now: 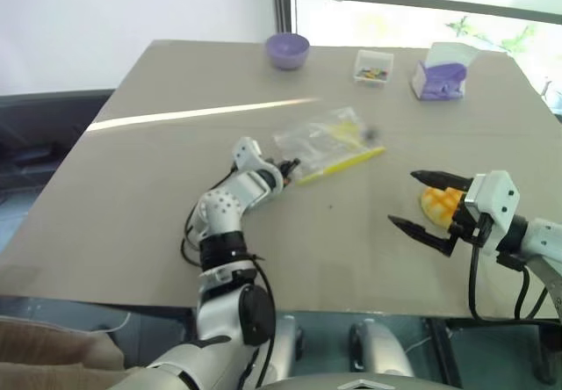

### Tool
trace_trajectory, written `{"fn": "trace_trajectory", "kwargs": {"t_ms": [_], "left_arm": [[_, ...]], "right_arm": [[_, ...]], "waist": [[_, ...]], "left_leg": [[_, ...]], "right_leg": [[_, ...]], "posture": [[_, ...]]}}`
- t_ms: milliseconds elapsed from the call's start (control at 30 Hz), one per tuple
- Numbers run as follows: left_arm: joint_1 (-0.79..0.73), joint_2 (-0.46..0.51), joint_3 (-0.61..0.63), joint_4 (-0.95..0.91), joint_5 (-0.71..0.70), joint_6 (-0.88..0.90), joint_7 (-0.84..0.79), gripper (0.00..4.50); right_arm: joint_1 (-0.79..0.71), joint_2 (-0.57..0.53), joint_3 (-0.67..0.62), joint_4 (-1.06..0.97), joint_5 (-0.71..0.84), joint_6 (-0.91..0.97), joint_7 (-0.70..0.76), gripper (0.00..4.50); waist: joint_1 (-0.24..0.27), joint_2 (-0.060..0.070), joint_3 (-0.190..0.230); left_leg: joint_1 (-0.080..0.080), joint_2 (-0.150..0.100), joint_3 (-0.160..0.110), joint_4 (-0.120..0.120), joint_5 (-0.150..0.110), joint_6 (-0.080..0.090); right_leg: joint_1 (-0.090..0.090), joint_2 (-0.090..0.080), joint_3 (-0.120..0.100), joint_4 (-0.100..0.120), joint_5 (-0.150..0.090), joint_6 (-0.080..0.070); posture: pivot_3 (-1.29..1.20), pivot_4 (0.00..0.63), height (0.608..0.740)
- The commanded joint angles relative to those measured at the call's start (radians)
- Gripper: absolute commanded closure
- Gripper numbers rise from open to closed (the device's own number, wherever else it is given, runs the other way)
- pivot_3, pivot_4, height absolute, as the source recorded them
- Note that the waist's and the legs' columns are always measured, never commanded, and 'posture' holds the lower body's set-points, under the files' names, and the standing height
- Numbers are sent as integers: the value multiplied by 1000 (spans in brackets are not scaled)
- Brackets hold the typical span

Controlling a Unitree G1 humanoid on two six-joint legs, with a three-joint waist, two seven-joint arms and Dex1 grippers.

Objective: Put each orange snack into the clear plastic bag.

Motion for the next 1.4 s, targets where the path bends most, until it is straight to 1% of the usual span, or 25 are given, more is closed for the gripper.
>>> {"fn": "trace_trajectory", "kwargs": {"t_ms": [33,167,267,367,500,600,667,700,733,767,800,833,900,1033,1233,1333,1367,1400], "left_arm": [[91,-29,-4,-151,-123,91,-16,4473],[203,-4,6,-305,-265,174,-20,4473],[270,34,26,-366,-373,218,-17,4473],[299,86,32,-379,-462,227,6,4473],[335,159,21,-378,-533,230,29,4473],[339,183,0,-347,-547,204,50,4473],[319,169,-6,-303,-551,170,88,4473],[303,160,-17,-284,-548,154,98,3937],[287,157,-30,-268,-540,142,107,3629],[274,153,-39,-255,-530,128,120,3195],[259,150,-50,-241,-510,116,138,2936],[245,145,-62,-226,-489,106,165,2271],[221,140,-83,-201,-462,85,187,1783],[183,118,-105,-152,-461,59,204,1783],[149,69,-104,-53,-495,41,204,1783],[107,43,-107,24,-496,34,200,1783],[94,39,-108,46,-493,31,198,1783],[81,37,-107,69,-491,25,198,1783]], "right_arm": [[7,-26,-43,-53,40,19,6,0],[17,-40,-42,-77,66,55,0,0],[18,-44,-35,-86,76,72,-6,0],[14,-38,-26,-88,77,78,-13,0],[-9,-21,3,-84,69,79,-31,0],[-20,-7,28,-78,57,74,-45,0],[-28,2,50,-74,42,66,-54,0],[-29,9,59,-73,36,59,-57,0],[-31,16,67,-71,28,54,-61,0],[-30,21,72,-69,21,48,-63,0],[-28,27,75,-69,15,42,-66,0],[-24,30,75,-71,10,36,-67,0],[-19,37,79,-79,0,31,-76,0],[-9,46,83,-101,-13,32,-92,0],[15,47,81,-134,-26,35,-118,0],[20,53,86,-145,-32,36,-134,0],[20,56,87,-147,-34,36,-139,0],[22,59,87,-149,-37,35,-145,0]], "waist": [[-2,0,0],[-3,-1,1],[-3,-1,1],[-1,-1,2],[0,-2,2],[0,-2,3],[3,-2,2],[4,-2,3],[5,-3,3],[5,-3,3],[4,-4,3],[4,-4,3],[4,-3,3],[3,-3,3],[10,-3,2],[12,-3,2],[14,-3,2],[29,-3,2]], "left_leg": [[-1,0,0,0,0,0],[-3,1,1,0,0,0],[-4,1,1,0,0,0],[-4,2,1,0,0,0],[-5,1,1,1,0,0],[-5,1,2,1,0,0],[-5,1,2,1,0,0],[-5,1,2,1,0,0],[-5,1,1,1,0,0],[-6,1,1,1,0,0],[-6,1,1,1,0,0],[-6,1,1,1,0,0],[-6,1,1,1,0,0],[-6,1,1,1,0,0],[-6,0,1,1,0,0],[-6,0,1,2,0,0],[-6,0,1,2,0,0],[-6,0,1,2,0,0]], "right_leg": [[0,0,0,0,0,0],[-4,0,1,0,0,0],[-5,1,1,0,0,0],[-5,1,1,0,0,0],[-5,1,1,0,0,0],[-5,1,2,0,0,0],[-5,1,2,0,0,-1],[-5,0,2,0,0,-1],[-5,1,2,0,0,-1],[-5,0,1,0,0,-1],[-6,0,1,0,0,-1],[-6,0,1,0,0,-1],[-6,0,1,0,0,-1],[-6,1,2,0,0,-1],[-5,0,1,0,0,0],[-5,0,1,0,0,0],[-5,0,1,0,0,0],[-5,0,1,0,0,0]], "posture": [[0,150,740],[0,150,740],[0,150,740],[0,150,740],[0,150,740],[0,150,740],[0,150,740],[0,150,740],[0,150,740],[0,150,740],[0,150,740],[0,150,740],[0,150,740],[0,150,740],[0,150,740],[0,150,740],[0,150,740],[0,150,740]]}}
